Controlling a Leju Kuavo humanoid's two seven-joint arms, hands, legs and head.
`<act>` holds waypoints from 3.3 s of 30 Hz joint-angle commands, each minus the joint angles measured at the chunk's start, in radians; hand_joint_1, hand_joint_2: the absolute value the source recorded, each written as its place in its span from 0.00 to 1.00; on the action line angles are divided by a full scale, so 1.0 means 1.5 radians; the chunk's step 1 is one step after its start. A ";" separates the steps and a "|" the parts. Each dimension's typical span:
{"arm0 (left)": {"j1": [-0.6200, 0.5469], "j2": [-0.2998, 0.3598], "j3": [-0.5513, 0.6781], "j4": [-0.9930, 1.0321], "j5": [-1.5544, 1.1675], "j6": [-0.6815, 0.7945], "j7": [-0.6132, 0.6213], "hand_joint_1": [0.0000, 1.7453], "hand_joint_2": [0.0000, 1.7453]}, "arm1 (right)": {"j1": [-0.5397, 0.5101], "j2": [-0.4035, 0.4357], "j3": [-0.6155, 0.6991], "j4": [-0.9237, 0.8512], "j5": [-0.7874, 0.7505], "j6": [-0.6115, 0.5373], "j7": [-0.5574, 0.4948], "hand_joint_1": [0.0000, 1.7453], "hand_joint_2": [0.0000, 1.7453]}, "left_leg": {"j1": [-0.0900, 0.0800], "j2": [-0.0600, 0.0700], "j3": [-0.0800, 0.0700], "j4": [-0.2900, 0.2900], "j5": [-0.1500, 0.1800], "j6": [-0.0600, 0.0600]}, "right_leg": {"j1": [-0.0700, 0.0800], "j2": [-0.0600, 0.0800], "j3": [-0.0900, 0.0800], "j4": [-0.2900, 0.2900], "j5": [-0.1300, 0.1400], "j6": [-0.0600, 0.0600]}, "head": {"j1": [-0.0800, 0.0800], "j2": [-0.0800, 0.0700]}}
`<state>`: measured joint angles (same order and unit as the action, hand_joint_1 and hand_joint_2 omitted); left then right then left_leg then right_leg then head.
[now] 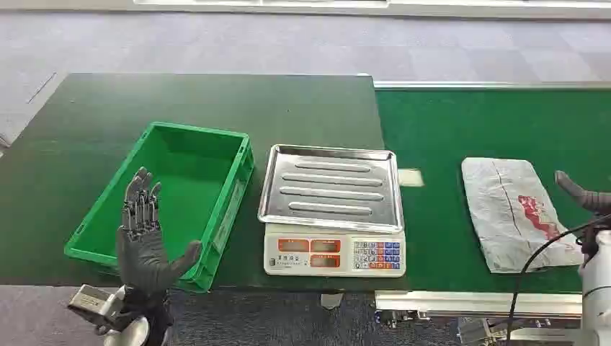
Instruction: Moved the parcel from conveyor to table for the left to box.
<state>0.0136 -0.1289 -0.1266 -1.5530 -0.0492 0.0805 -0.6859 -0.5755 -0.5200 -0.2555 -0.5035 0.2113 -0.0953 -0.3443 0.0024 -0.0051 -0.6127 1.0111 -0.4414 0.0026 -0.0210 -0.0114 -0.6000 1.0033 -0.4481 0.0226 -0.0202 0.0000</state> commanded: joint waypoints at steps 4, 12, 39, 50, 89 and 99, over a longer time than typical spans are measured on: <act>-0.043 0.014 -0.032 0.058 0.010 0.001 0.011 0.00 1.00 | -0.061 -0.015 0.249 0.150 0.289 0.090 0.215 0.00 1.00 | 0.001 0.002 0.003 -0.001 0.000 -0.001 | 0.001 0.002 0.003 -0.002 0.001 -0.001 | 0.000 0.000; -0.029 0.013 -0.028 0.038 0.010 0.004 0.011 0.00 1.00 | -0.077 0.022 0.267 0.147 0.316 0.176 0.127 0.00 1.00 | 0.001 0.003 0.002 -0.001 -0.001 0.000 | 0.001 0.003 0.001 -0.001 0.000 -0.001 | 0.000 0.000; -0.054 0.006 -0.049 0.079 0.018 0.031 0.018 0.00 1.00 | -0.108 0.030 0.332 0.180 0.423 0.360 0.353 1.00 1.00 | 0.000 0.001 0.002 -0.001 -0.001 0.000 | 0.001 0.001 0.002 -0.001 0.000 -0.001 | 0.000 0.000; -0.033 0.009 -0.049 0.059 0.019 0.034 0.020 0.00 1.00 | -0.113 0.029 0.311 0.168 0.420 0.292 0.337 1.00 1.00 | 0.001 0.002 0.004 -0.002 -0.001 0.000 | 0.001 0.002 0.003 -0.002 -0.001 -0.002 | 0.000 0.000; -0.077 0.010 -0.021 0.028 0.019 0.049 0.008 0.00 1.00 | -0.197 0.405 0.472 -0.224 0.291 -0.028 -0.013 1.00 1.00 | 0.002 0.005 0.001 -0.001 0.001 -0.003 | 0.002 0.006 -0.002 0.002 0.000 -0.003 | 0.000 0.000; -0.058 0.007 0.002 0.012 0.010 0.046 0.010 0.00 1.00 | -0.191 0.391 0.484 -0.127 0.377 -0.055 0.097 0.00 1.00 | 0.003 0.003 0.002 -0.002 0.001 -0.003 | 0.003 0.004 0.000 0.001 0.000 -0.004 | 0.000 0.000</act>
<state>-0.0726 -0.1328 -0.1739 -1.5534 -0.0233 0.1541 -0.6741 -0.7969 0.0794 0.4143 -0.9037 0.6856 -0.1378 -0.3306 0.0053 -0.0030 -0.6147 1.0101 -0.4391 -0.0019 -0.0182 -0.0088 -0.6040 1.0068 -0.4488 0.0177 -0.0206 0.0000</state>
